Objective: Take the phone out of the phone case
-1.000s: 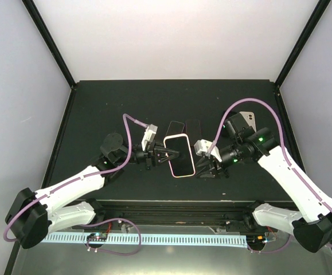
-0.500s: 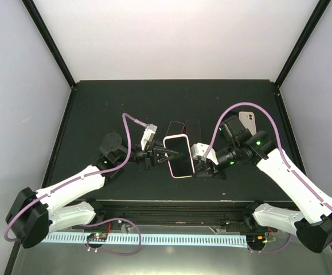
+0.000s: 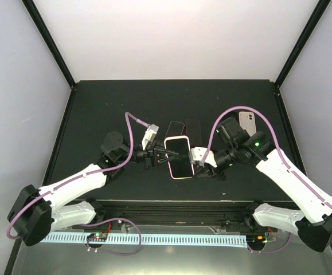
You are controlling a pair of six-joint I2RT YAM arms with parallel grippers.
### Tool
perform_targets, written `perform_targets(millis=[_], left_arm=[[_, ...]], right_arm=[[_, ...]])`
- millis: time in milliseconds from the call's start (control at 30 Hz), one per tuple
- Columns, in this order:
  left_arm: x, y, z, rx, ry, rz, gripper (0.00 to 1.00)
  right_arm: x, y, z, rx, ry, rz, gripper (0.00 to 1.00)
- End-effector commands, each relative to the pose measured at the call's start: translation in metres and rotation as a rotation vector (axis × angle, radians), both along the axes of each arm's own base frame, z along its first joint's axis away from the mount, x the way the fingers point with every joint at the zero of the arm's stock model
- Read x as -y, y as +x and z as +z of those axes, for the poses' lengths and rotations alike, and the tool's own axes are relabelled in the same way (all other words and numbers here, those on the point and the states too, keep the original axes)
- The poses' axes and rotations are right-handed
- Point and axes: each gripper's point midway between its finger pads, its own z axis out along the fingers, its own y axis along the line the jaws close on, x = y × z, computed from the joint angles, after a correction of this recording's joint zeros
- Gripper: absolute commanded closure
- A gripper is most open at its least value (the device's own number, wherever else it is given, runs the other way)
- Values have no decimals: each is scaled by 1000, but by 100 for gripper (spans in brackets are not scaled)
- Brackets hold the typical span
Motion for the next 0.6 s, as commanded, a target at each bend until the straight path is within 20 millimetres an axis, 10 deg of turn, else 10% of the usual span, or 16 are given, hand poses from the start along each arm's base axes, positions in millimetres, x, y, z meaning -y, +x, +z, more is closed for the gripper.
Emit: perform_targets(millis=[0, 567], left_arm=[[-3, -16, 41, 40, -75, -77, 98], [-3, -18, 40, 36, -67, -93, 98]], right_arm=[[-3, 31, -2, 190, -33, -9, 89], [-18, 64, 13, 172, 79, -191, 98]])
